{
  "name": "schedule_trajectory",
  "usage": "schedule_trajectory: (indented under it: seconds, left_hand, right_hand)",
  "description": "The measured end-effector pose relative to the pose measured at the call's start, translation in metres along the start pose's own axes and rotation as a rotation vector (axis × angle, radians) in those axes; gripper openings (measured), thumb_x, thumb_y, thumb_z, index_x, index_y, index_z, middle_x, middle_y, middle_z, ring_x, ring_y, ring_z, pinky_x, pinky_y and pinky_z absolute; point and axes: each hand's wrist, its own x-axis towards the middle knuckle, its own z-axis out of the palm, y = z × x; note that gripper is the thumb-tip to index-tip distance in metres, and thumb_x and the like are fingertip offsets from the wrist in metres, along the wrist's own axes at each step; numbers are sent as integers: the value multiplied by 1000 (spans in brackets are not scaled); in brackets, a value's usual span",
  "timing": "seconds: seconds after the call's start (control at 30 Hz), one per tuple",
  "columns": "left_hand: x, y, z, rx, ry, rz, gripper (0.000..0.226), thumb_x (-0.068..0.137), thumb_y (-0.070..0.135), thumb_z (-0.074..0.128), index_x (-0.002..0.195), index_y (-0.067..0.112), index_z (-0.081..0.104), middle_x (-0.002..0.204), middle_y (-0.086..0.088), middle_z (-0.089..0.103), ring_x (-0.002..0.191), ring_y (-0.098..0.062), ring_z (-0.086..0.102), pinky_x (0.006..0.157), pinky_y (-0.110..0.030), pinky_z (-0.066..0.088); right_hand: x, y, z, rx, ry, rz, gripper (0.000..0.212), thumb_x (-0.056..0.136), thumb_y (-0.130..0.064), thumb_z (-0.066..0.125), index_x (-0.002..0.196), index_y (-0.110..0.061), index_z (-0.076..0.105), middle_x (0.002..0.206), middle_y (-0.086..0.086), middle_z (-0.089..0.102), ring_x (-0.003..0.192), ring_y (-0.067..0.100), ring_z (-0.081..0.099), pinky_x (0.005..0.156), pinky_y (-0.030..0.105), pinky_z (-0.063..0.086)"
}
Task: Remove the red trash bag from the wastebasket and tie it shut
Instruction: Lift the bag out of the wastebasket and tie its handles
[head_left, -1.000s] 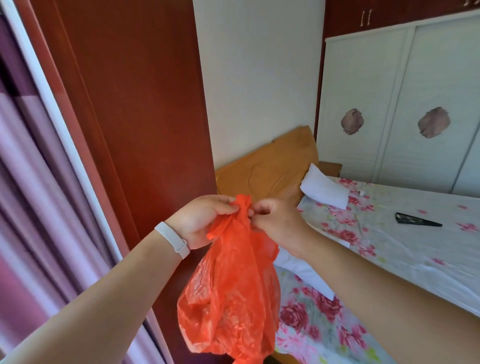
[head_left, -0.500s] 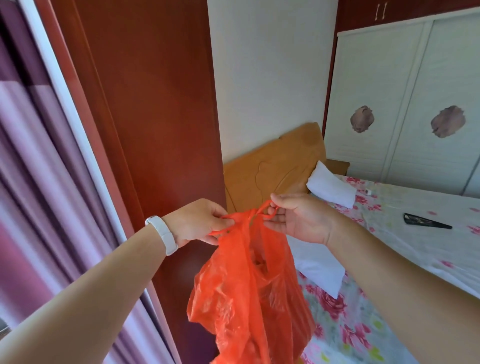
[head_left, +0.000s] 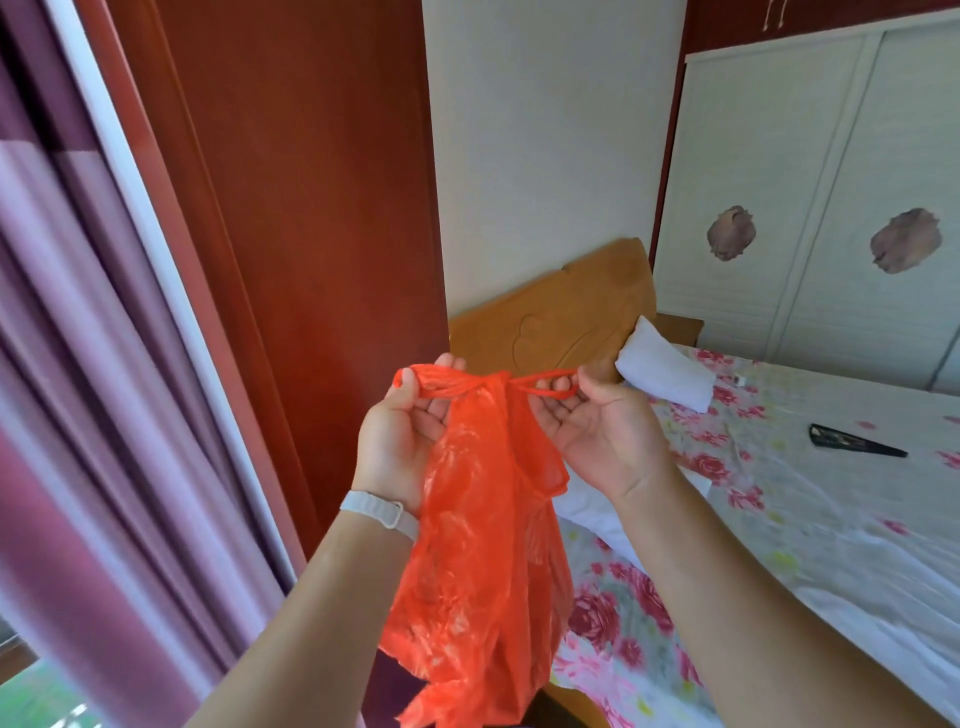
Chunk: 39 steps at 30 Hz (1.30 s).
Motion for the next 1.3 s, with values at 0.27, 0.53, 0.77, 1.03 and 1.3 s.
schedule_trajectory:
  seconds: [0.27, 0.53, 0.77, 1.03, 1.3]
  left_hand:
    - [32, -2, -47, 263, 267, -37, 25, 98, 16, 39, 73, 15, 45, 54, 0, 39, 45, -15, 41, 66, -34, 50]
    - [48, 8, -87, 467, 398, -97, 34, 95, 9, 27, 64, 21, 35, 63, 2, 19, 50, -14, 19, 63, -27, 38]
    - [55, -3, -81, 501, 411, -121, 35, 96, 8, 27, 64, 20, 34, 49, 4, 24, 42, -13, 22, 60, -27, 38]
    - [59, -23, -83, 513, 389, -138, 31, 97, 11, 29, 68, 19, 35, 60, 2, 21, 41, -13, 24, 57, -27, 38]
    - [48, -31, -31, 712, 115, -2, 18, 96, 19, 47, 78, 16, 51, 61, -3, 52, 49, -16, 52, 63, -34, 51]
  right_hand:
    - [19, -33, -48, -238, 292, 86, 21, 96, -3, 44, 76, -9, 47, 55, 2, 35, 50, 14, 36, 71, 33, 47]
    - [7, -117, -135, -508, 578, 52, 20, 95, 2, 43, 82, -11, 49, 59, 2, 26, 51, 12, 25, 99, 36, 40]
    - [-16, -133, -161, -578, 645, 33, 28, 97, 3, 39, 75, -13, 45, 52, 3, 24, 42, 13, 33, 86, 33, 45]
    - [-34, -138, -190, -580, 730, 30, 24, 98, -2, 44, 77, -10, 50, 57, 2, 25, 53, 13, 21, 62, 26, 33]
    - [-40, -148, -184, -614, 530, -97, 36, 98, -7, 43, 63, -15, 38, 52, 0, 27, 55, 17, 25, 56, 29, 30]
